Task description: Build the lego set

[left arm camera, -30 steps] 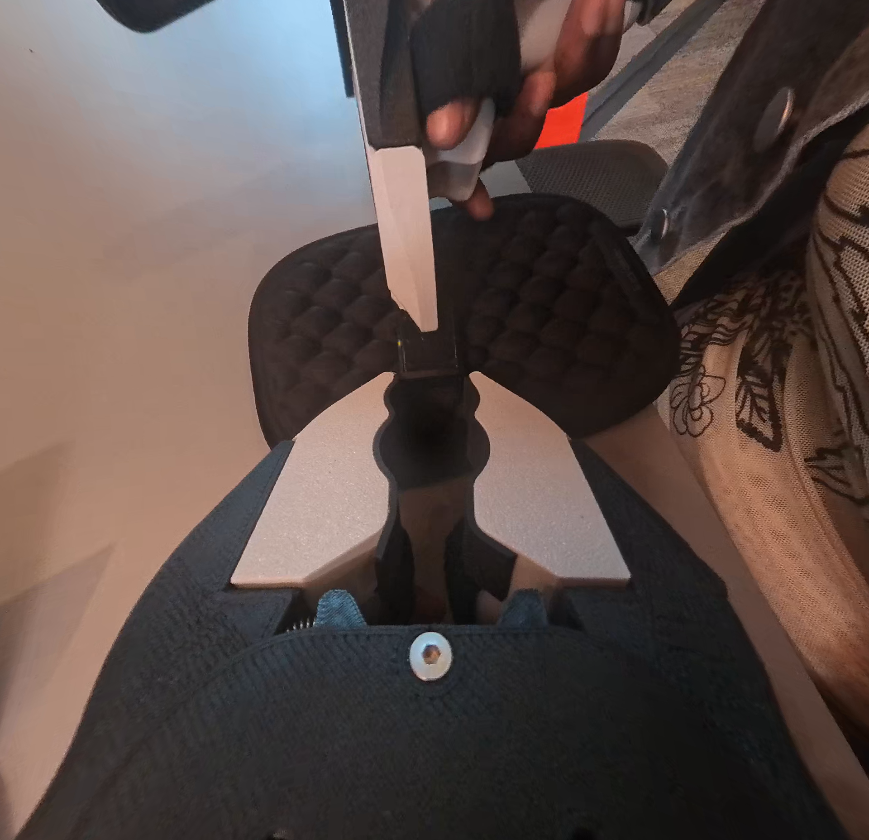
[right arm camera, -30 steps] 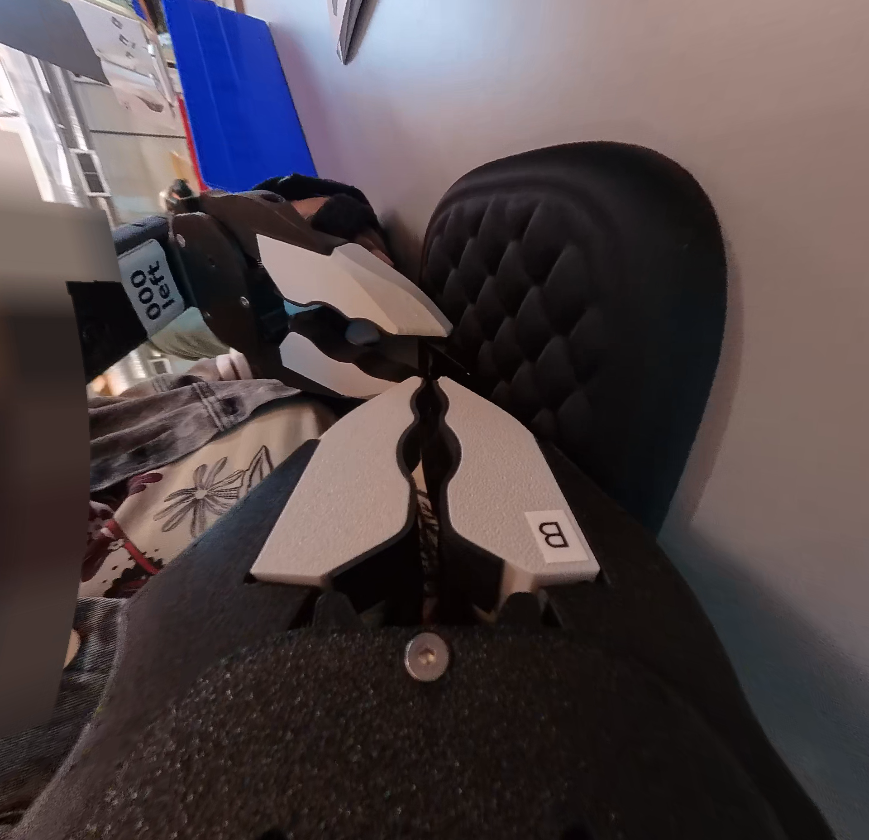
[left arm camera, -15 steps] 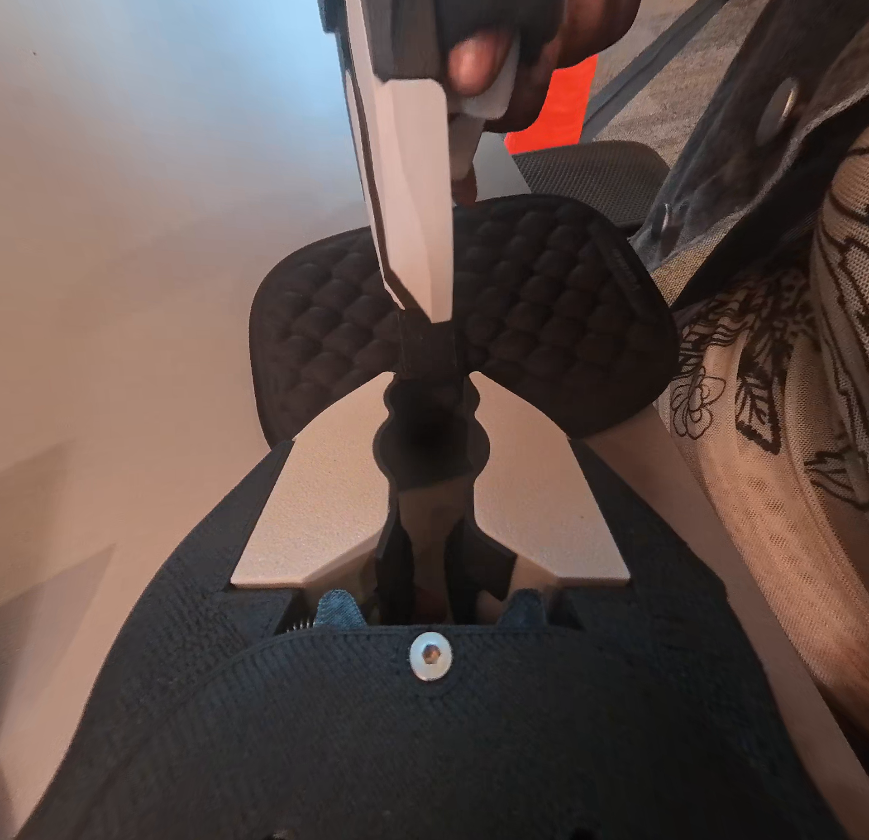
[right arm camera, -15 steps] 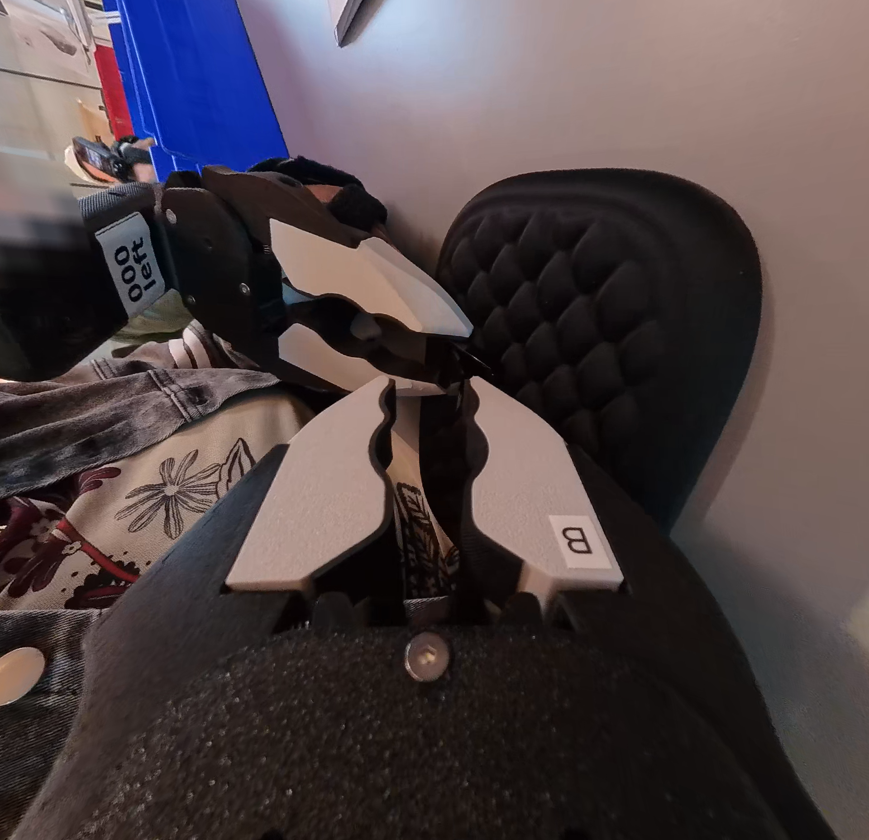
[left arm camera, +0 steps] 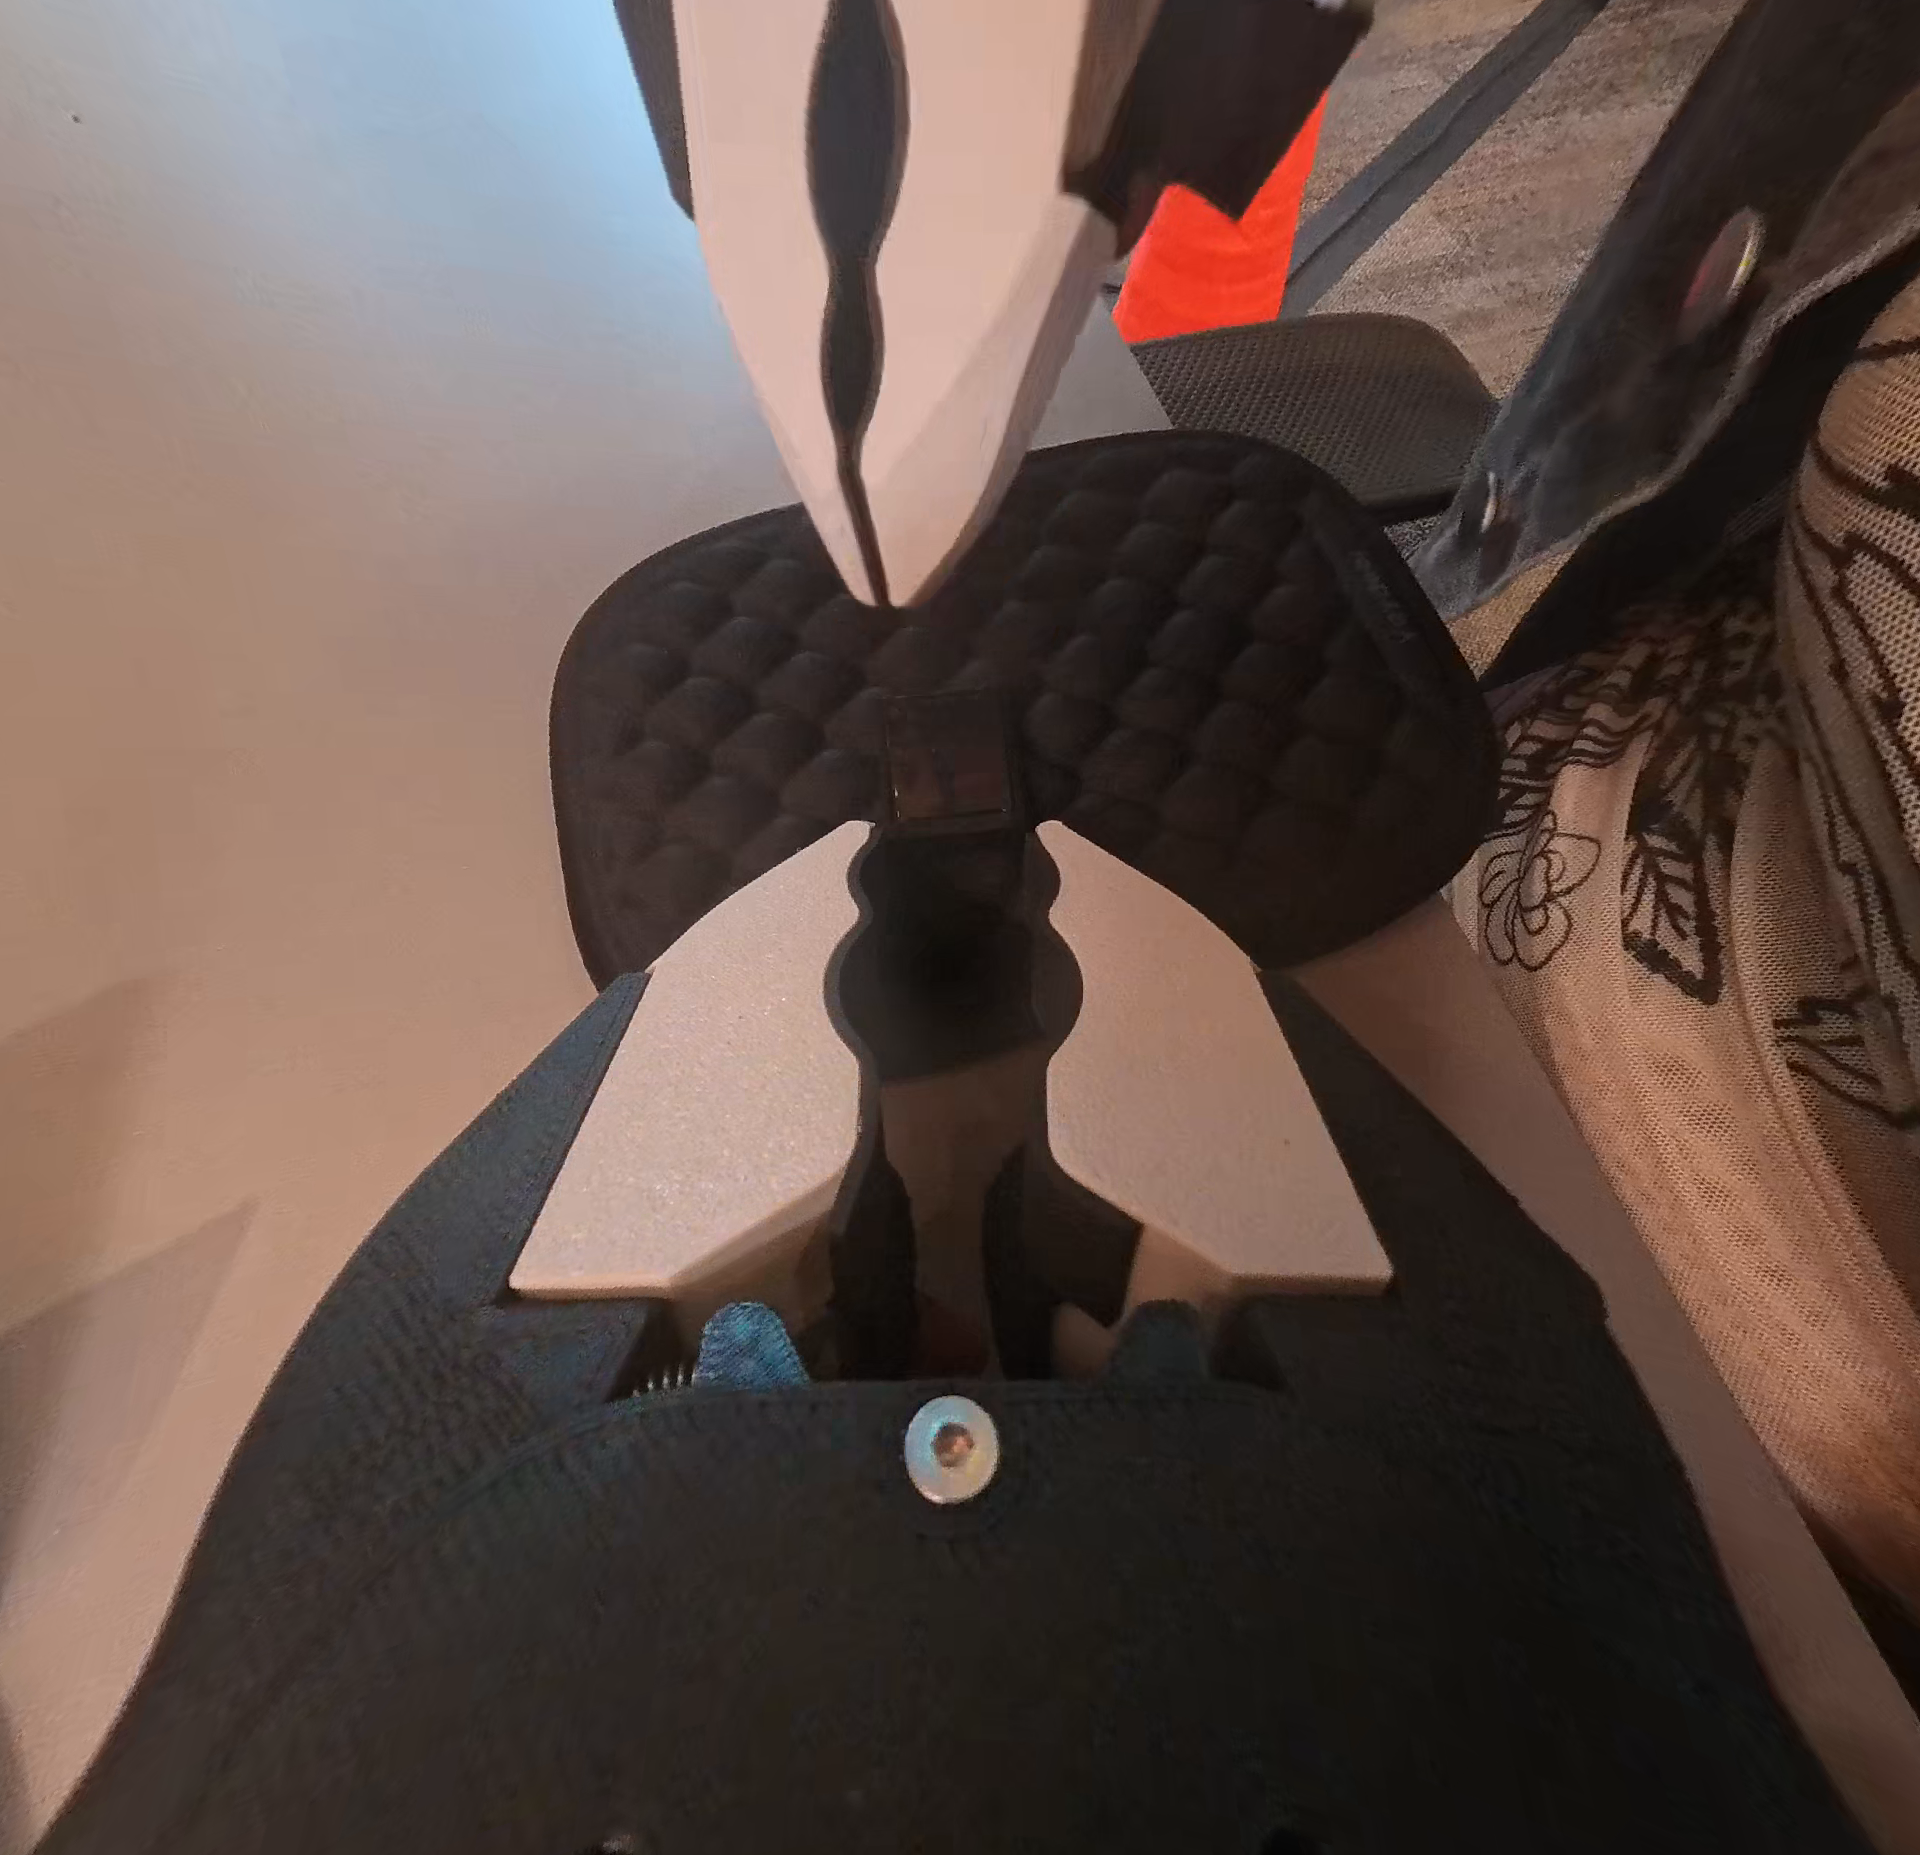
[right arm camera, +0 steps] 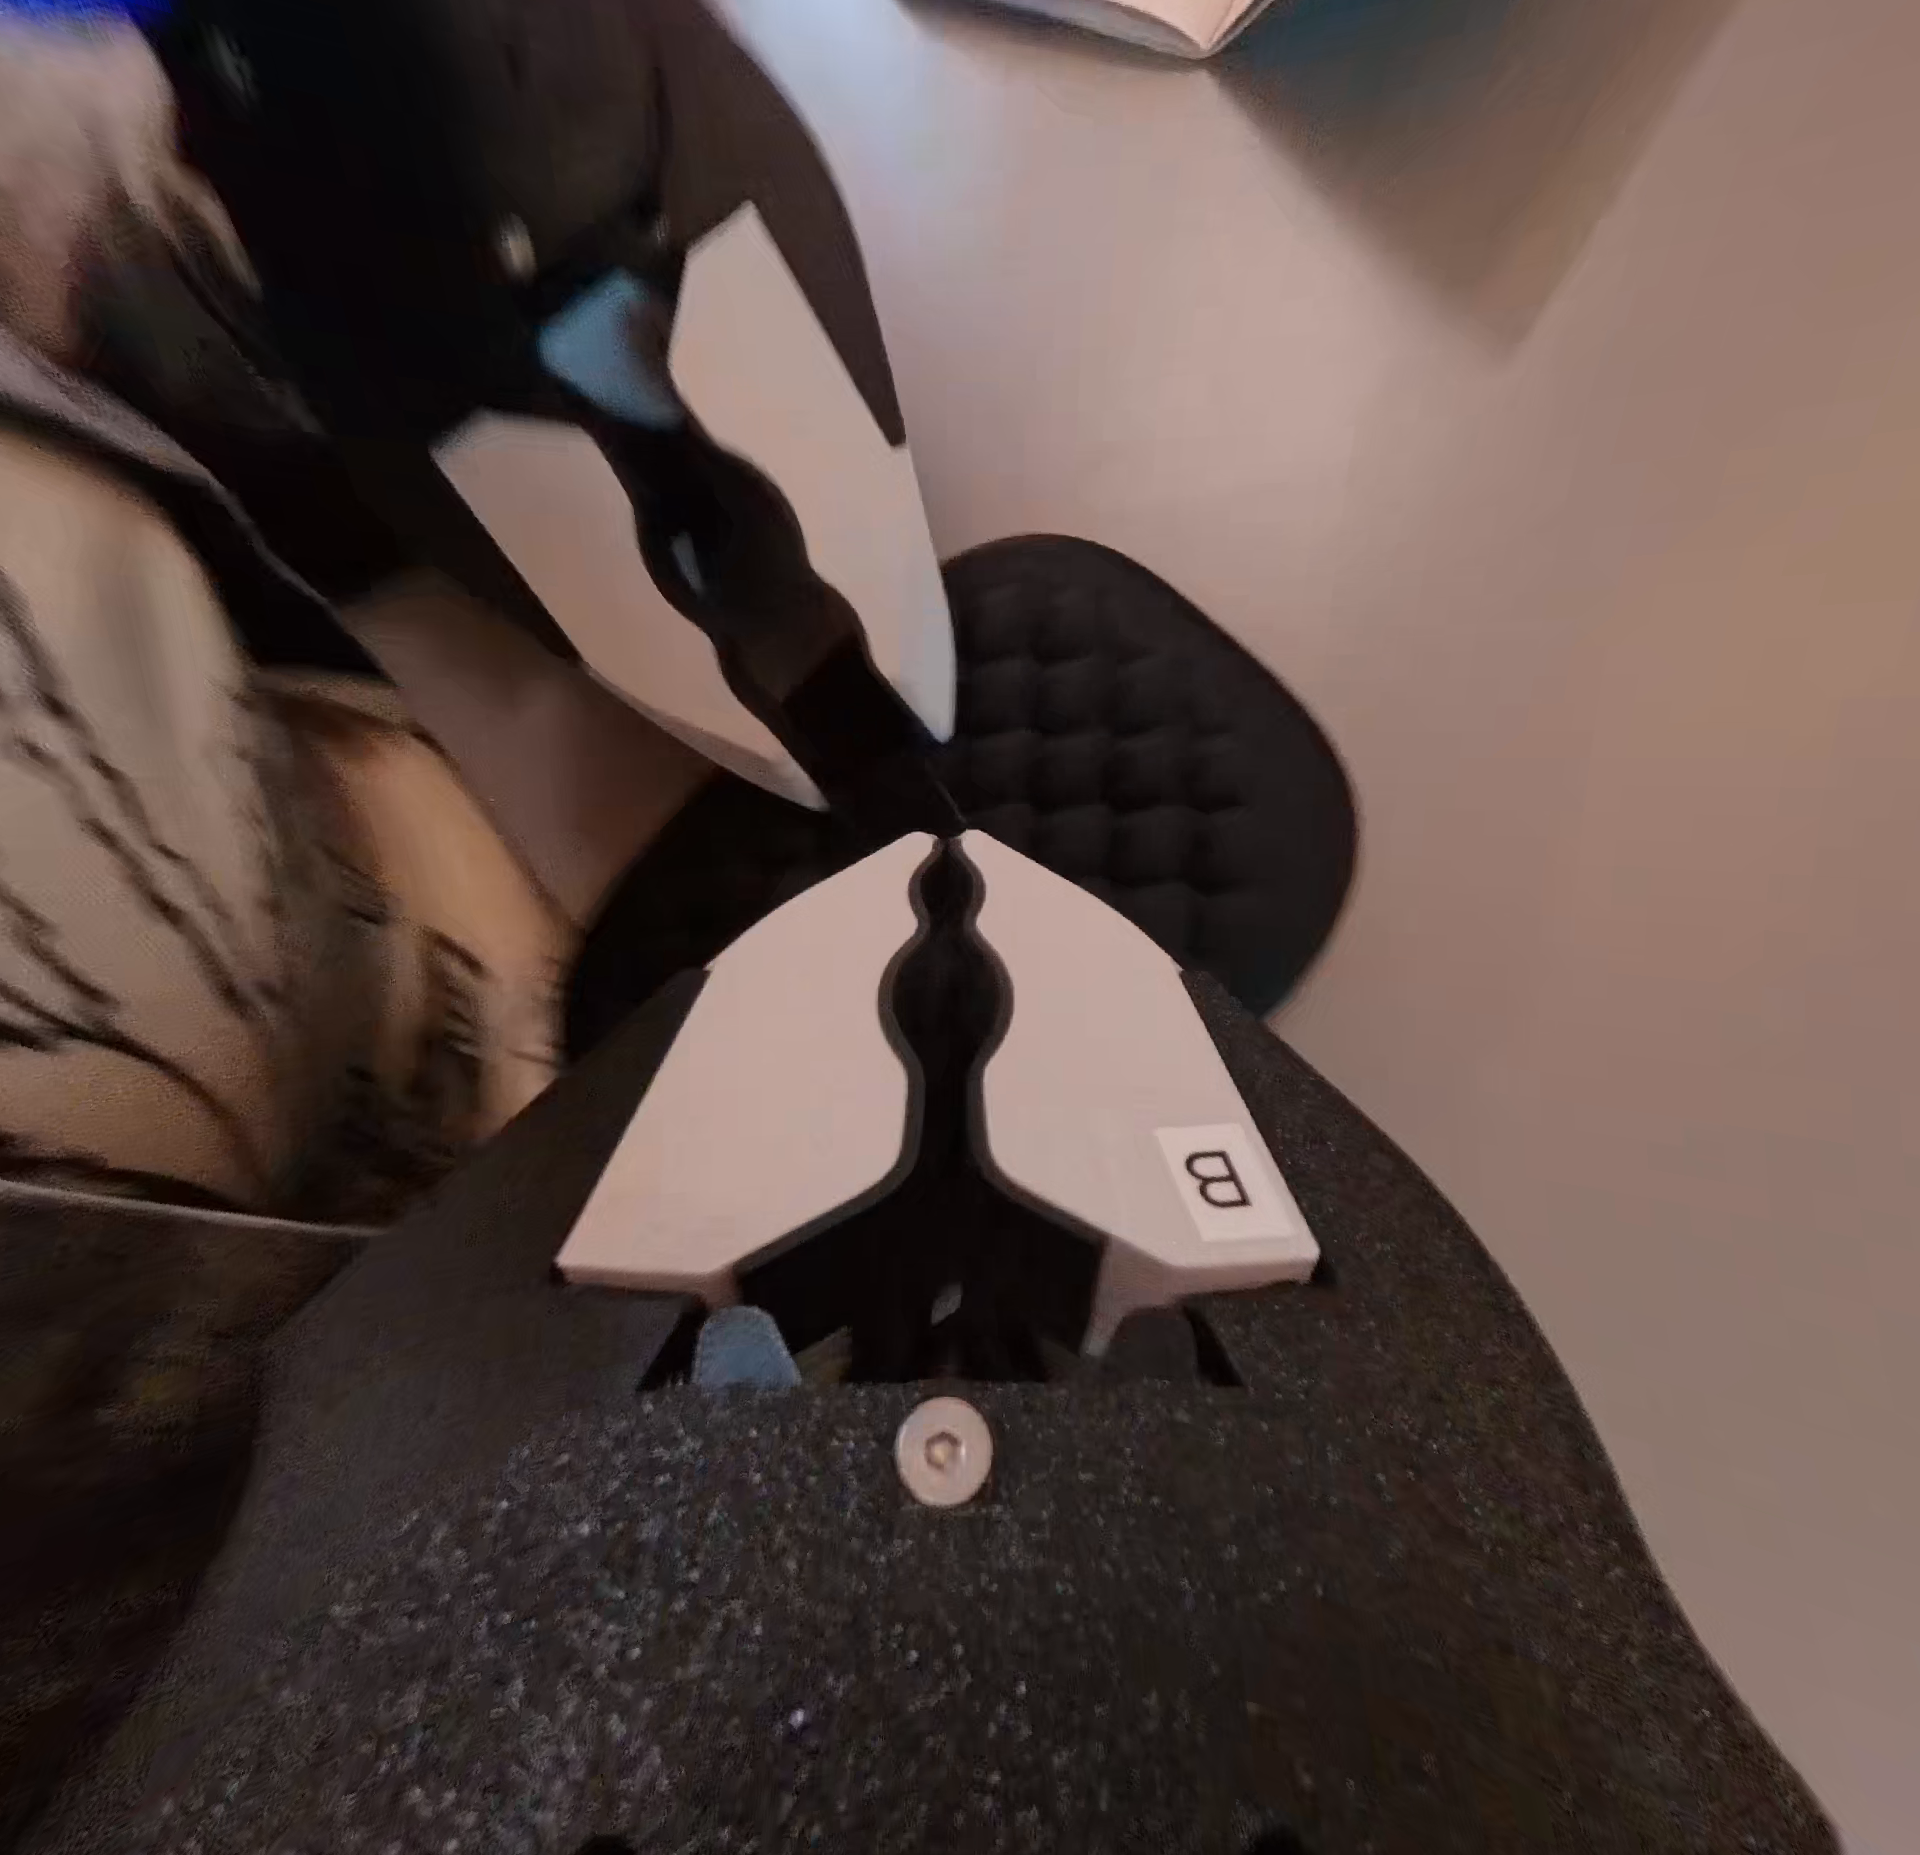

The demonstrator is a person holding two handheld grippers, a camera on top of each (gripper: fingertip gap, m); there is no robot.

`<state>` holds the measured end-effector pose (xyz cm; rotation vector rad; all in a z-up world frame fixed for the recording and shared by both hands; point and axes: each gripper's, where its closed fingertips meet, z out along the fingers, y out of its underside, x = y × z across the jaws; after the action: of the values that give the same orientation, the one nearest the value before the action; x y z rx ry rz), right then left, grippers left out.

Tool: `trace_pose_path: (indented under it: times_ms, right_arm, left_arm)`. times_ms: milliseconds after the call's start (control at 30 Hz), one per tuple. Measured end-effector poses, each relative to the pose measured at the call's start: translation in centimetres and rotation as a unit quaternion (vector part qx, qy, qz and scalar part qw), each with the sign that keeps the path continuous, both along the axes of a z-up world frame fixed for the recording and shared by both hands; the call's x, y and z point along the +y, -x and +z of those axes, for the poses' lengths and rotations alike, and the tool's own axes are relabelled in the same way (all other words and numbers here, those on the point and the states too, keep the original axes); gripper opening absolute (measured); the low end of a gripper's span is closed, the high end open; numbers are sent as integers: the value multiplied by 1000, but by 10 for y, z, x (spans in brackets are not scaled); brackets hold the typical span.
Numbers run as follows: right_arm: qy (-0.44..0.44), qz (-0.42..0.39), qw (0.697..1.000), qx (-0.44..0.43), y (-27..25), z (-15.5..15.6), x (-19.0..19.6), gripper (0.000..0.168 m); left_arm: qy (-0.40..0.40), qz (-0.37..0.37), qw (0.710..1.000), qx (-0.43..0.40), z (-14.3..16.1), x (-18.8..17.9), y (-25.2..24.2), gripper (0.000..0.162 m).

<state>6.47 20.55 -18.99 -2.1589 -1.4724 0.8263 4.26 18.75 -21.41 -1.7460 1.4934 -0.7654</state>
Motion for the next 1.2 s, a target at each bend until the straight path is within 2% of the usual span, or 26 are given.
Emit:
trace_pose_path:
  times_ms: [33, 100, 167, 600, 800, 933, 1100, 1200]
  right_arm:
    - [-46, 29, 998, -18, -3, -3, 1, 0]
    - [-84, 72, 994, -14, -2, -3, -3, 0]
    - [-80, 85, 993, 6, 3, -3, -8, 0]
    - [-101, 105, 989, -18, 7, -14, -10, 0]
    - [-180, 156, 967, -93, 7, -18, -12, 0]
    - [-165, 157, 965, -127, 10, -19, -13, 0]
    - [-167, 148, 969, -102, 10, -20, -13, 0]
    - [-108, 118, 985, -71, 10, -22, -13, 0]
  left_arm:
    - [0, 0, 1000, 0, 0, 0, 0, 26]
    - [0, 0, 1000, 0, 0, 0, 0, 26]
    - [0, 0, 1000, 0, 0, 0, 0, 26]
    - [2, 0, 1000, 3, -1, 0, 0, 26]
    - [-1, 0, 1000, 9, -3, 0, 0, 26]
    - [-5, 1, 1000, 12, -3, 0, 0, 26]
    - [4, 0, 1000, 12, -4, 0, 0, 26]
    - [6, 0, 1000, 14, -5, 0, 0, 26]
